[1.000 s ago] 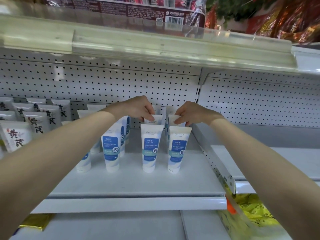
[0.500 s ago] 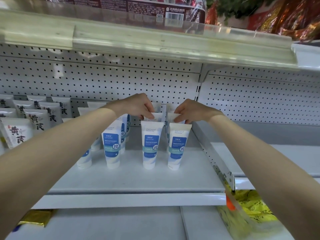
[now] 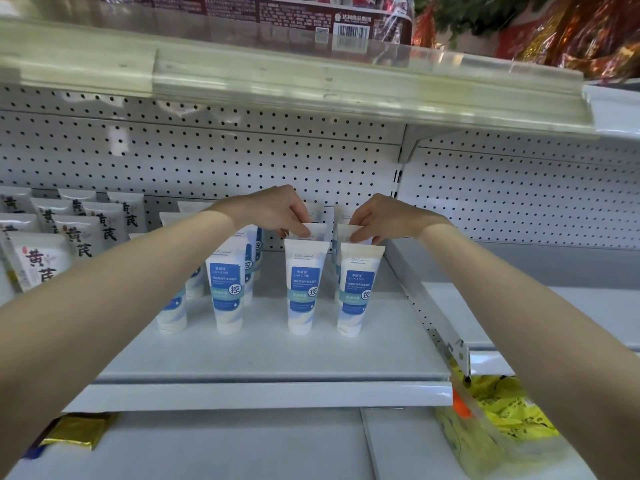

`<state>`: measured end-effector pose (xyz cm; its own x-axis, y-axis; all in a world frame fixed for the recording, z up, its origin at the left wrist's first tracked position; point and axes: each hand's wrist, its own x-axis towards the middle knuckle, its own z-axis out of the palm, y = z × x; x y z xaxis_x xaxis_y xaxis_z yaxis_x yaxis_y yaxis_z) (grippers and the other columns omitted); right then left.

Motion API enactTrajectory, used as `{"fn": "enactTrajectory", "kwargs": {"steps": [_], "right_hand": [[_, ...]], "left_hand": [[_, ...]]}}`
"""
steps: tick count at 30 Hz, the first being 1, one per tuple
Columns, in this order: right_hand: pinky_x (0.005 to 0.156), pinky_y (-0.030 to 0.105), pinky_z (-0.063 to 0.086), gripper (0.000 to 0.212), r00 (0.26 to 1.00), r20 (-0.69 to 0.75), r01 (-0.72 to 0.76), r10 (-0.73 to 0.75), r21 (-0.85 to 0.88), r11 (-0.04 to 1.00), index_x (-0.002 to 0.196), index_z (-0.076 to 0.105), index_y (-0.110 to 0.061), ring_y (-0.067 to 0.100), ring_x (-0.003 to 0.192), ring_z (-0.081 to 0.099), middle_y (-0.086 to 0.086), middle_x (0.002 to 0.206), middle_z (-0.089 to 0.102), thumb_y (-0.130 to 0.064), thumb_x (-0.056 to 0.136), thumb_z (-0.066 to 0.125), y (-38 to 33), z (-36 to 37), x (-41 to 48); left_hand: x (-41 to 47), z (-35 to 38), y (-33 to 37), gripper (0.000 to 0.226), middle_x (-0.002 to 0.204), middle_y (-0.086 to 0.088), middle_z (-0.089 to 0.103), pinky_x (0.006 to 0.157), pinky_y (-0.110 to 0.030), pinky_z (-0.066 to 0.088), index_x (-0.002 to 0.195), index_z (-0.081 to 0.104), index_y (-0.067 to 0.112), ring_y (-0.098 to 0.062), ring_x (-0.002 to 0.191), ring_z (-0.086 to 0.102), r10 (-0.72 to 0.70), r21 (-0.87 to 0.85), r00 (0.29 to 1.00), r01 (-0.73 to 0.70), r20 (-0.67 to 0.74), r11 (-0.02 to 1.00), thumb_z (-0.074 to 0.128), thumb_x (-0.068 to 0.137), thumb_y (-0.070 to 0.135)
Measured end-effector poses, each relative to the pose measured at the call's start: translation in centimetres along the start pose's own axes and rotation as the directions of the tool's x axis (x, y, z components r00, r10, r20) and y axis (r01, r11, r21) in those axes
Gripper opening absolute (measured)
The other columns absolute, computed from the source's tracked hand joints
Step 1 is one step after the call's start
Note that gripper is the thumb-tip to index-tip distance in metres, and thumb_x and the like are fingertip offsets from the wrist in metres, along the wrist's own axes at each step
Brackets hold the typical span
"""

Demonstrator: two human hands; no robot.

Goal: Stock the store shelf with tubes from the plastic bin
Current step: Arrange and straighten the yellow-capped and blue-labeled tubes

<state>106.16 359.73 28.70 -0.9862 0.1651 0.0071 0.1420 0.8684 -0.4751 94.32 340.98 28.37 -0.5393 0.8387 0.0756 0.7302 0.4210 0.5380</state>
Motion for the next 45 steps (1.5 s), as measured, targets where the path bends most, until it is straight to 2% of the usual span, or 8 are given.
{"fn": "enactTrajectory", "kwargs": {"steps": [5,10,17,23,29,35,41,45], "right_hand": [[0.067,0.02,0.052,0.013,1.0,-0.028,0.011,-0.011,-0.006,1.0,0.094,0.07,-0.016,0.011,0.082,0.06,0.0,0.09,0.068,-0.017,0.081,0.069,-0.2,-0.3,0.1],[0.072,0.026,0.051,0.016,0.99,-0.139,0.022,-0.015,0.048,0.999,0.095,0.071,-0.015,0.012,0.079,0.061,0.002,0.088,0.069,-0.023,0.081,0.069,-0.5,-1.2,0.8],[0.043,-0.001,0.033,0.028,0.979,-0.201,0.036,-0.033,0.009,0.999,0.11,0.067,-0.011,0.007,0.083,0.055,-0.001,0.101,0.063,-0.021,0.084,0.069,-0.3,-2.2,3.0],[0.078,0.012,0.044,0.04,0.983,-0.184,0.006,-0.002,0.024,1.0,0.118,0.062,-0.009,0.019,0.112,0.057,0.009,0.119,0.062,-0.019,0.081,0.072,0.8,-2.3,5.7],[0.097,0.025,0.042,0.046,0.993,-0.103,-0.064,0.058,-0.06,0.996,0.124,0.057,-0.01,0.022,0.114,0.055,0.01,0.123,0.06,-0.022,0.082,0.071,1.9,-2.1,7.7],[0.082,0.025,0.044,0.036,0.995,-0.086,-0.067,0.057,-0.108,0.992,0.118,0.063,-0.01,0.019,0.101,0.058,0.006,0.114,0.063,-0.022,0.085,0.068,2.8,-1.4,8.6],[0.077,0.029,0.054,0.022,0.995,-0.054,-0.09,0.088,-0.039,0.995,0.107,0.067,-0.004,0.017,0.08,0.059,0.005,0.093,0.062,-0.013,0.088,0.061,3.0,-1.4,8.4],[0.069,0.02,0.054,0.024,0.996,-0.035,-0.087,0.086,-0.052,0.995,0.11,0.066,-0.005,0.015,0.077,0.062,0.009,0.107,0.065,-0.014,0.089,0.061,2.8,-1.7,8.0]], "left_hand": [[0.2,-0.3,-0.1,0.007,0.089,-0.001,0.071,0.069,-0.023,0.053,0.088,0.072,0.018,-0.017,0.08,0.065,-0.004,0.008,1.0,0.004,0.002,1.0,0.071,0.081,0.02],[0.6,-1.7,0.2,0.013,0.093,0.0,0.07,0.08,-0.03,0.054,0.093,0.071,0.014,-0.016,0.087,0.065,0.009,-0.041,0.999,-0.011,-0.05,0.999,0.071,0.081,0.02],[3.1,-2.7,-0.5,0.026,0.103,-0.004,0.069,0.091,-0.034,0.051,0.104,0.069,0.011,-0.02,0.096,0.064,0.017,-0.006,0.992,-0.018,-0.127,1.0,0.072,0.08,0.02],[6.4,-2.4,-1.6,0.047,0.124,-0.006,0.06,0.102,-0.03,0.043,0.123,0.059,0.007,-0.018,0.113,0.056,-0.003,0.063,0.996,0.008,-0.085,0.998,0.073,0.08,0.021],[8.3,-2.2,-2.4,0.045,0.118,-0.003,0.063,0.09,-0.022,0.043,0.123,0.059,0.007,-0.012,0.102,0.057,-0.04,0.077,0.999,0.04,-0.011,0.996,0.071,0.082,0.021],[9.1,-1.8,-3.0,0.026,0.096,0.001,0.065,0.064,-0.015,0.048,0.108,0.068,0.009,-0.004,0.081,0.059,-0.05,0.025,0.998,0.051,-0.031,0.998,0.07,0.082,0.013],[9.1,-1.7,-3.0,0.023,0.098,0.002,0.063,0.061,-0.014,0.049,0.105,0.07,0.008,-0.004,0.081,0.059,-0.043,0.007,0.997,0.044,-0.06,0.999,0.071,0.081,0.01],[8.7,-1.7,-2.6,0.023,0.098,0.002,0.063,0.064,-0.015,0.051,0.104,0.069,0.007,-0.01,0.09,0.06,-0.051,0.0,0.998,0.051,-0.042,0.999,0.071,0.081,0.011]]}}
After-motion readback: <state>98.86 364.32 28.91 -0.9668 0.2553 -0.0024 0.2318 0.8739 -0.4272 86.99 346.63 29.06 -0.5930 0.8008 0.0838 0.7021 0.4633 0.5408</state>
